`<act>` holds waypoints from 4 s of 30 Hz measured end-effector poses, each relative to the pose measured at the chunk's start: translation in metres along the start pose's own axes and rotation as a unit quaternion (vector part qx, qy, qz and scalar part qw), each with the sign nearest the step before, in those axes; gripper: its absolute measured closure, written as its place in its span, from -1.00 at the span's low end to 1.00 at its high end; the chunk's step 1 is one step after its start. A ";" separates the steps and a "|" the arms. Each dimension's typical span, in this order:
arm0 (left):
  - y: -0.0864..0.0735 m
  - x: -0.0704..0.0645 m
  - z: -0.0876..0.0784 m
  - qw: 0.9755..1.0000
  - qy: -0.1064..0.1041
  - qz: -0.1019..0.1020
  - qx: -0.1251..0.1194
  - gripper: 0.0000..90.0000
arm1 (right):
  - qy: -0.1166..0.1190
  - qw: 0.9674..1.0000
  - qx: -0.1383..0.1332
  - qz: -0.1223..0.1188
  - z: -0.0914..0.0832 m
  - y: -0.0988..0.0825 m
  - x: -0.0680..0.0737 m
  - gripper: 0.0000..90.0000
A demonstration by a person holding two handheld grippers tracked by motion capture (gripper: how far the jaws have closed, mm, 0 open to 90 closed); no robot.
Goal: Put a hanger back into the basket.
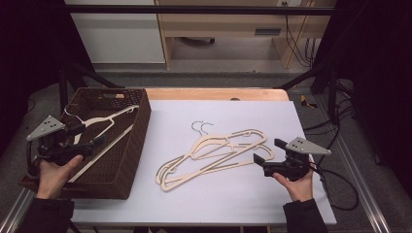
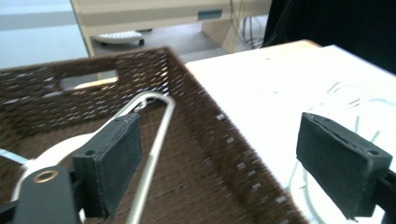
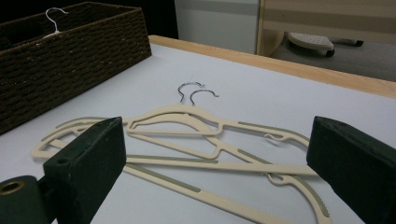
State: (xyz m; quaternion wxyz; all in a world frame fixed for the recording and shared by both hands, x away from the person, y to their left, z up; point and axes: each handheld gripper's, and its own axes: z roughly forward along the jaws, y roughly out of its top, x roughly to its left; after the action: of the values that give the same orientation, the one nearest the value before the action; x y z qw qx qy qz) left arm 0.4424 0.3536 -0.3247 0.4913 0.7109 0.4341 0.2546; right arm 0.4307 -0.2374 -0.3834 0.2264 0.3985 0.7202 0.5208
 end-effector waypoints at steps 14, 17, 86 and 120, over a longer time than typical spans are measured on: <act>-0.013 -0.061 0.027 0.998 -0.061 0.008 -0.016 -0.82 | -0.001 1.000 -0.001 0.000 -0.001 0.000 0.000 -0.89; -0.015 -0.073 0.034 0.998 -0.067 0.010 -0.014 -0.82 | 0.003 1.000 0.000 -0.001 0.000 0.000 0.000 -0.89; -0.081 -0.135 0.193 0.959 -0.095 0.091 0.251 0.53 | 0.012 1.000 0.015 -0.009 0.009 -0.004 0.005 -0.89; -0.065 -0.146 0.169 0.974 -0.073 0.112 0.183 0.76 | 0.048 0.998 0.041 -0.022 0.051 0.003 0.027 -0.84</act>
State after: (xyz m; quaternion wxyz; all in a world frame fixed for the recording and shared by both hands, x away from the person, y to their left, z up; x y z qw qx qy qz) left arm 0.4796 0.1550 -0.4408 0.3519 0.8493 0.3540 0.1719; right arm 0.4533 -0.1859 -0.3963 0.1860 0.3662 0.7598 0.5040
